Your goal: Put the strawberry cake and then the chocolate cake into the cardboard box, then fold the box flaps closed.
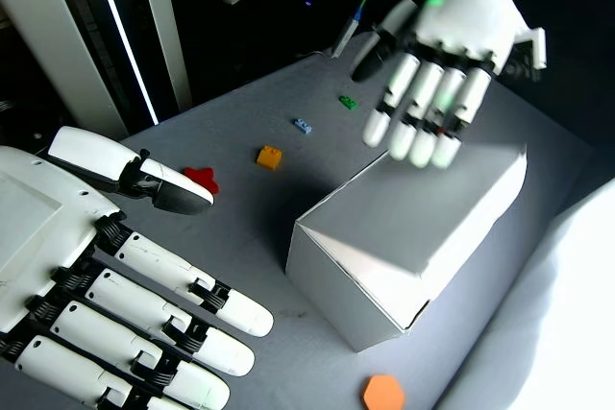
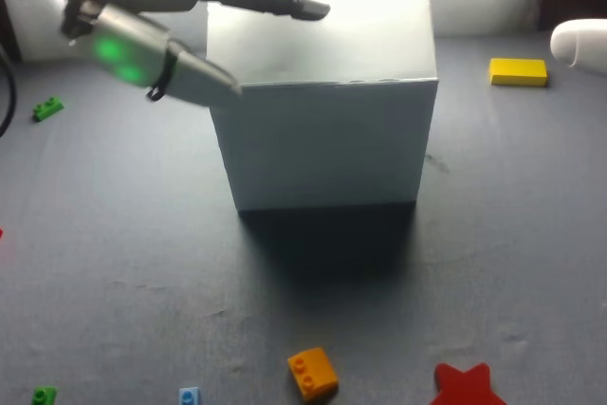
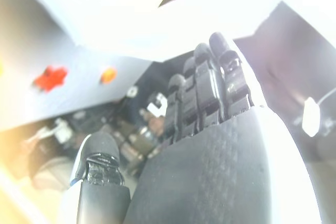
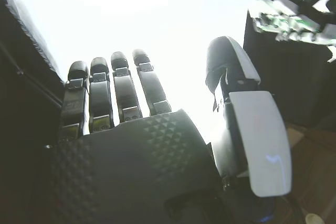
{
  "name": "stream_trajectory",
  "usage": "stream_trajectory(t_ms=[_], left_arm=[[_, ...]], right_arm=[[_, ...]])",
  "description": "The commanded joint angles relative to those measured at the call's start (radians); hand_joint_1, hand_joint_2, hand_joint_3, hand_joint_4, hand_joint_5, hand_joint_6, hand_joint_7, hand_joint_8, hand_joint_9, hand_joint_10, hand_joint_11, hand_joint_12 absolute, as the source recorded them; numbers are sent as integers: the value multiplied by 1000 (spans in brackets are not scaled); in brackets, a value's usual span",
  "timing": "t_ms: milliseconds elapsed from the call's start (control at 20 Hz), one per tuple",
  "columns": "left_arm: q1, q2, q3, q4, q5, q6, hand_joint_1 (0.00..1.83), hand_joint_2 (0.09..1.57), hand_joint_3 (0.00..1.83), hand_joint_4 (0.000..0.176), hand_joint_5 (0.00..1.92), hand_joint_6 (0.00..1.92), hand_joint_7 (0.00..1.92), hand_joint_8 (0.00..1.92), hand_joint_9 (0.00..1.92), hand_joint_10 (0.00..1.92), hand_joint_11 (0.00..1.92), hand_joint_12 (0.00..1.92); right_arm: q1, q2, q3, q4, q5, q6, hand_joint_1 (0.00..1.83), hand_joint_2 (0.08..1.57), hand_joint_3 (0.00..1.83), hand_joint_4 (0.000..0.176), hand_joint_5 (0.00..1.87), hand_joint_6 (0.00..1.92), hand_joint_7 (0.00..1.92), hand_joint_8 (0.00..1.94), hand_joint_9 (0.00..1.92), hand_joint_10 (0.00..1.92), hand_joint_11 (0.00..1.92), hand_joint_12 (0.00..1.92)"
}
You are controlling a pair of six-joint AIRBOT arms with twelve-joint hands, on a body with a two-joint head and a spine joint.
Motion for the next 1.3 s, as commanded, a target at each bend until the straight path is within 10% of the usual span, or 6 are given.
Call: stream_trajectory(t_ms=[0, 200, 700, 1250], left_arm=[[-1, -16, 35, -81, -8, 2, 0, 1250, 0, 40, 143, 6, 177, 1, 230, 2, 0, 797], [55, -108, 172, -88, -10, 2, 0, 1254, 1, 41, 137, 0, 174, 0, 227, 3, 0, 802], [49, -90, 164, -75, -9, -19, 0, 1257, 0, 41, 130, 3, 184, 4, 244, 7, 0, 831], [-94, 182, -68, 81, -47, -119, 1, 1255, 0, 45, 145, 5, 186, 1, 234, 2, 0, 819]], right_arm=[[4, 11, 5, -18, 120, 8, 0, 1315, 7, 0, 52, 5, 0, 0, 0, 0, 0, 0], [-1, 9, 6, -19, 120, 8, 0, 1305, 1, 0, 43, 0, 0, 0, 0, 0, 0, 0], [-5, 9, 5, -22, 119, 8, 0, 1306, 1, 0, 51, 4, 0, 0, 13, 6, 0, 0], [-12, 10, 5, -27, 119, 8, 0, 1311, 2, 0, 35, 5, 0, 0, 0, 0, 0, 0]])
